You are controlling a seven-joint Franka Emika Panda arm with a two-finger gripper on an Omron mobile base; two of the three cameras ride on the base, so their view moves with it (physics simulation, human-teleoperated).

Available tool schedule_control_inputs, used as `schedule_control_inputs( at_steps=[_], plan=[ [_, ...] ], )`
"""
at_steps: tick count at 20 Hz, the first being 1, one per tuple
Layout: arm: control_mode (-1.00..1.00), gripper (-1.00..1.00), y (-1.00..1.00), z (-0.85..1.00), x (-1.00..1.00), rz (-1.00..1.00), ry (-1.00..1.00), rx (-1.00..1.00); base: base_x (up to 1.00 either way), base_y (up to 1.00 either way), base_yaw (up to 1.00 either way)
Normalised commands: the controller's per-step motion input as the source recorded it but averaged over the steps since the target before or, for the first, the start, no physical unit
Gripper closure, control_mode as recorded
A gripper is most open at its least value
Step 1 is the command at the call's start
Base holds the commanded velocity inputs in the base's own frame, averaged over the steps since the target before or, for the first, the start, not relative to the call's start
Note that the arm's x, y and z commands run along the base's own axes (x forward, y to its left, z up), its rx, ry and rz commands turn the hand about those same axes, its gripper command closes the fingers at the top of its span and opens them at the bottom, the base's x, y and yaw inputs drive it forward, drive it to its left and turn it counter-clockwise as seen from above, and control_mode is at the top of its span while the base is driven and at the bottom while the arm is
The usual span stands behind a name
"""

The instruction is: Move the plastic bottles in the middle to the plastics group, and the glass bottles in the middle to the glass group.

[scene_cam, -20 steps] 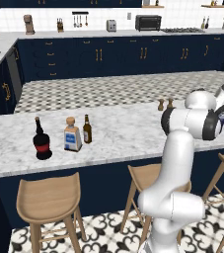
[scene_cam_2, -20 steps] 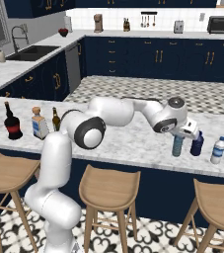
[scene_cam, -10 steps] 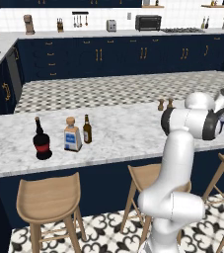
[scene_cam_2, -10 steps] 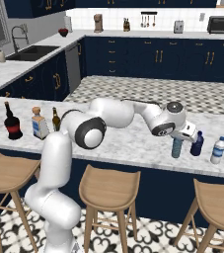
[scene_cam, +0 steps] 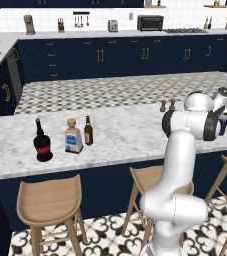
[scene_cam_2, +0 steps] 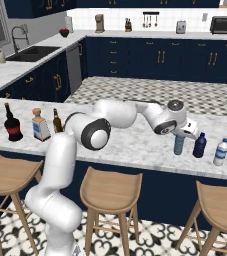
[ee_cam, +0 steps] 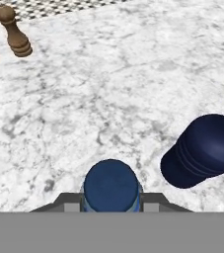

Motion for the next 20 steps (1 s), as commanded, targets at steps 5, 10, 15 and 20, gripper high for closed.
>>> schedule_control_inputs(
  at_steps=[5,10,15,20],
  plan=[
    [-1.0,1.0,-0.35,0.0,-0.06,0.0,0.0,0.0,0.0,0.0,0.0],
    [-1.0,1.0,-0.17,-0.09,-0.01,0.0,0.0,0.0,0.0,0.0,0.0],
    [-1.0,1.0,0.01,-0.34,0.0,0.0,0.0,0.0,0.0,0.0,0.0],
    [-1.0,1.0,0.0,-0.12,0.0,0.0,0.0,0.0,0.0,0.0,0.0]
  ],
)
